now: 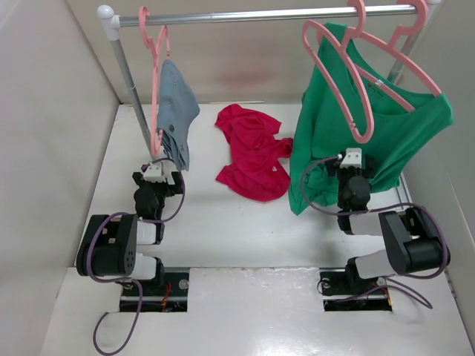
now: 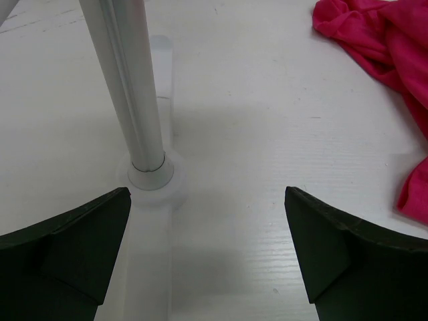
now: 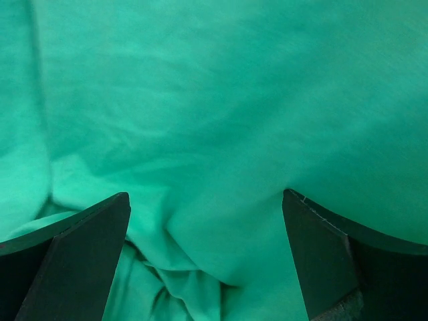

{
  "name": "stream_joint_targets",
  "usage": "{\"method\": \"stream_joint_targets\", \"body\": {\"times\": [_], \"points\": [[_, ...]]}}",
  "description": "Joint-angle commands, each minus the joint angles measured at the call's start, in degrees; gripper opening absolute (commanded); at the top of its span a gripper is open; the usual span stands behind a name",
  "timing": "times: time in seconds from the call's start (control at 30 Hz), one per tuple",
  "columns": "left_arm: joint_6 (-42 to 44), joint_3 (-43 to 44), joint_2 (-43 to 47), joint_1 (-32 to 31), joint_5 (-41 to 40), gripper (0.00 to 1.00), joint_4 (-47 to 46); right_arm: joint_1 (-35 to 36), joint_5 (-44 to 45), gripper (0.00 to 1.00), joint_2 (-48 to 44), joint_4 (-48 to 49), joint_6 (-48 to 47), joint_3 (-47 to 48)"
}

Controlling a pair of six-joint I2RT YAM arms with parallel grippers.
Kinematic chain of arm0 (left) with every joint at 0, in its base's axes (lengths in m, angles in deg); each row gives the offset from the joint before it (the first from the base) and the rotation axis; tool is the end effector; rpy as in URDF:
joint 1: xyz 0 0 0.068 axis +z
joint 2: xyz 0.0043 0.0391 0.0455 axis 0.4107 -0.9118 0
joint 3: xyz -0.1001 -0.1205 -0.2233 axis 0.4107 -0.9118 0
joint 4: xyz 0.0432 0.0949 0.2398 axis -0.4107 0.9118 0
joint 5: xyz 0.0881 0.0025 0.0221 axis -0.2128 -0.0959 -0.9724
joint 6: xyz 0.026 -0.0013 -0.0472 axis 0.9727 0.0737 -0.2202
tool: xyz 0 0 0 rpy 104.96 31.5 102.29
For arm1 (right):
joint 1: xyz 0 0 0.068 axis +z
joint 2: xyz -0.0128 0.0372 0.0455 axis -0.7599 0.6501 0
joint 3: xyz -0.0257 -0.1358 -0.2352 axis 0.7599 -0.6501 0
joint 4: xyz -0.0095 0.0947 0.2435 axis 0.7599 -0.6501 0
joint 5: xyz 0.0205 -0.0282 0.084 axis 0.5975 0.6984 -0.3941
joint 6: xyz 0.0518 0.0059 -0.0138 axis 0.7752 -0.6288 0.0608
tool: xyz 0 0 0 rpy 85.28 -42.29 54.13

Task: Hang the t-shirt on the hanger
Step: Move the tshirt to the center of the board

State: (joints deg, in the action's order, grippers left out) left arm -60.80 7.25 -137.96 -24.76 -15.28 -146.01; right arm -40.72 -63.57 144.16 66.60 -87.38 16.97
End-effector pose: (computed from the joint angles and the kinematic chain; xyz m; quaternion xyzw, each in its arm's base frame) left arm 0.2150 -0.0045 0.1612 0.0372 0.6950 -0.0196 0.7178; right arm 0.2392 0.0229 0.1864 -0.0312 0.6702 -0.2128 0.7103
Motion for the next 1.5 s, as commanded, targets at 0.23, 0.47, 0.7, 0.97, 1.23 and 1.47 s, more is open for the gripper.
{"method": "stream_joint_targets", "body": {"times": [0.23,0.47,0.7,0.97,1.23,1.47], "points": [[1.79,-3.47,6.16,0.43,6.56,0.99,-15.82,5.32,-2.26,1.00,-3.74,-33.90,-5.51,19.68],[7.32,-5.78,29.01,-0.98,4.94,0.99,6.88,14.46,1.37,1.00,-0.39,-41.94,-8.50,24.89],[6.72,-3.40,45.10,-0.98,1.23,0.99,29.07,23.52,1.03,1.00,1.63,-55.29,-12.28,31.57],[25.79,-0.59,63.47,-0.98,12.82,0.99,51.57,20.18,-21.74,1.00,1.71,-63.39,0.20,38.87],[45.82,11.18,66.74,-0.98,7.66,0.99,83.21,21.41,-14.63,1.00,13.92,-66.82,18.70,46.07],[54.85,21.03,62.08,-0.98,14.06,0.99,103.70,17.46,-13.15,0.89,22.62,-66.82,33.24,51.34]]}}
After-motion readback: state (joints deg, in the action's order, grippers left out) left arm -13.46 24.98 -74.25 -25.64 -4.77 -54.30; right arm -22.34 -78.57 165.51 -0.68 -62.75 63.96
